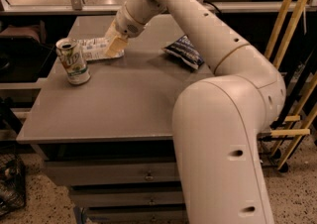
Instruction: Move blue plastic bottle near 7up can
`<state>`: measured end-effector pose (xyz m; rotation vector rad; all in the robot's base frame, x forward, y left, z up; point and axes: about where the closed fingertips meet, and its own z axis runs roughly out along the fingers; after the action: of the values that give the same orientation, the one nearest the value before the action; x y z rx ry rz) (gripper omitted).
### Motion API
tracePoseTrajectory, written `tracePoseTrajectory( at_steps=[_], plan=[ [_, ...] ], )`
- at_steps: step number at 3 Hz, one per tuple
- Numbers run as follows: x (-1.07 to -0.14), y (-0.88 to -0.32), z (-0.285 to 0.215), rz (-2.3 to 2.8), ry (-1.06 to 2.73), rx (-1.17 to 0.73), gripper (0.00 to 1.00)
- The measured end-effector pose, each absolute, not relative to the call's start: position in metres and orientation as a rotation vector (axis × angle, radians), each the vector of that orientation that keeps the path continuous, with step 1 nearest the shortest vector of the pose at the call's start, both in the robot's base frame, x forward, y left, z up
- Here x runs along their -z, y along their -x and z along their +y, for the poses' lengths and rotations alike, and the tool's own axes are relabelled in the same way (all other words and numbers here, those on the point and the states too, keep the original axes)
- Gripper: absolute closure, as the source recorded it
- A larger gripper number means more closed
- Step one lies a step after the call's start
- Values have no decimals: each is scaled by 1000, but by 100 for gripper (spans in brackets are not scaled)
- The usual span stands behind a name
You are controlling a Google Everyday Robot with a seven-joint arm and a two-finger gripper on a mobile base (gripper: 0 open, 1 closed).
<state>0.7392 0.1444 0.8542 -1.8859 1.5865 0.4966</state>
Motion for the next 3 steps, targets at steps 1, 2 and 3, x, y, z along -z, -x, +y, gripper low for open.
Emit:
tracePoseTrajectory(
  at_steps=[1,2,3],
  plan=[
    [-851,-739,147,1586,1890,-501,0],
    [-854,-739,144,1586,1883,-493,0],
    [-864,-739,134,1583,1857,-457,0]
  ],
)
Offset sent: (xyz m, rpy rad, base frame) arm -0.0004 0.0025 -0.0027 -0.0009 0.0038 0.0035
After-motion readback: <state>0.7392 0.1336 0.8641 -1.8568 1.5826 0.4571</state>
